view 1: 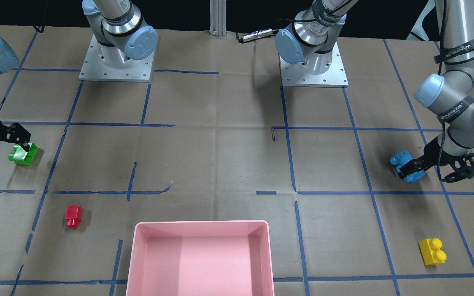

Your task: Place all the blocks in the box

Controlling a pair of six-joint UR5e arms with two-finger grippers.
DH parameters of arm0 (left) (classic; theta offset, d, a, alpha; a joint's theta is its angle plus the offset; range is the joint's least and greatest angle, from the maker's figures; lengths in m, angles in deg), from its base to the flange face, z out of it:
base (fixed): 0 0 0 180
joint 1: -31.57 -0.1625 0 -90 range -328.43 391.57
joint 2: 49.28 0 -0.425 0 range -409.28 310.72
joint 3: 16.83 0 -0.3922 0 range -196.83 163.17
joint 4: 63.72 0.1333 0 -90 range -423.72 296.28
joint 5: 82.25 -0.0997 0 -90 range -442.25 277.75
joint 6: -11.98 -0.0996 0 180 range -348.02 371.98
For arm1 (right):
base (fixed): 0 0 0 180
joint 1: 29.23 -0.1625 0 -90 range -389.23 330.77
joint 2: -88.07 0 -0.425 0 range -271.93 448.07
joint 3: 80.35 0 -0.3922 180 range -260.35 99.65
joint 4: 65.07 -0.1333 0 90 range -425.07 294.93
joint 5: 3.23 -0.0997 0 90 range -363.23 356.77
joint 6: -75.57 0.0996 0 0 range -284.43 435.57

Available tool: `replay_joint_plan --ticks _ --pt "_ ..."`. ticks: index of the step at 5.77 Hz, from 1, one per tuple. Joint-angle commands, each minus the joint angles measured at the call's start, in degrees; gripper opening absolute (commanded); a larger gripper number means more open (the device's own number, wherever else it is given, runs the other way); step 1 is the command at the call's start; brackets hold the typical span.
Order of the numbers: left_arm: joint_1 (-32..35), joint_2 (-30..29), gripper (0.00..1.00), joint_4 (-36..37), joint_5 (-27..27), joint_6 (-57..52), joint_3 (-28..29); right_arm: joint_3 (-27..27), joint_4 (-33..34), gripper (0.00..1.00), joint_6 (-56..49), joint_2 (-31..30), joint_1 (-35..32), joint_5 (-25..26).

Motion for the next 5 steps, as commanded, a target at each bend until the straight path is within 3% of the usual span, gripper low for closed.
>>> replay_joint_plan --ticks 1,5 --pt "-1.2 0.0 0.84 0.0 0.4 -0.1 -0.1 1.7 3.2 0.96 1.7 0.4 0.0 0.1" --pt "-1.4 0.4 0.17 -0.7 0.3 0.0 0.5 2.4 4.0 0.96 7.2 2.4 -0.1 0.0"
